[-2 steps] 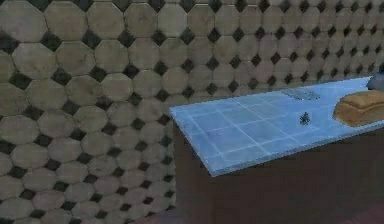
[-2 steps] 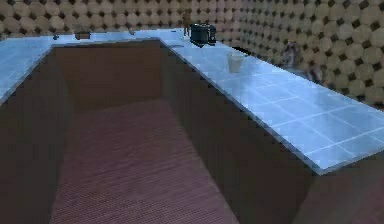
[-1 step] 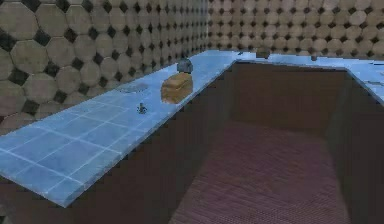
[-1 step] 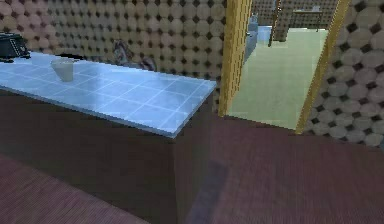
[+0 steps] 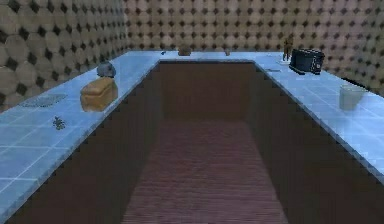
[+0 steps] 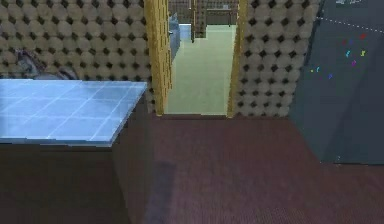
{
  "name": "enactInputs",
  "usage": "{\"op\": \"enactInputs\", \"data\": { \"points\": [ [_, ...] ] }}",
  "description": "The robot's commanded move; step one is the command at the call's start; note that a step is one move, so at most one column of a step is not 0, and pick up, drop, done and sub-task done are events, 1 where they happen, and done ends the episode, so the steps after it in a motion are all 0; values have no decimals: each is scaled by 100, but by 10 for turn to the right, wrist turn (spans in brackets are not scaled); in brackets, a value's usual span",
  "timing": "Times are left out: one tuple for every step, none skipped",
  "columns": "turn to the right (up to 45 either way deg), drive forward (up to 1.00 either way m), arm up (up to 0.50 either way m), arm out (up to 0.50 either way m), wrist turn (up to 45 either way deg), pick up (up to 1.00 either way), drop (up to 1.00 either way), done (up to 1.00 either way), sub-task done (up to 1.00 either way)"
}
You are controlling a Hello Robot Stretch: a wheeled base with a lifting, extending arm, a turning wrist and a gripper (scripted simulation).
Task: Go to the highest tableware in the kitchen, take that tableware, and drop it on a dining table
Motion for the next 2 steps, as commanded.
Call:
{"op": "enactInputs", "data": {
  "points": [
    [30,0,0,0,0,0,0,0,0],
    [0,65,0,0,0,0,0,0,0]
  ]
}}
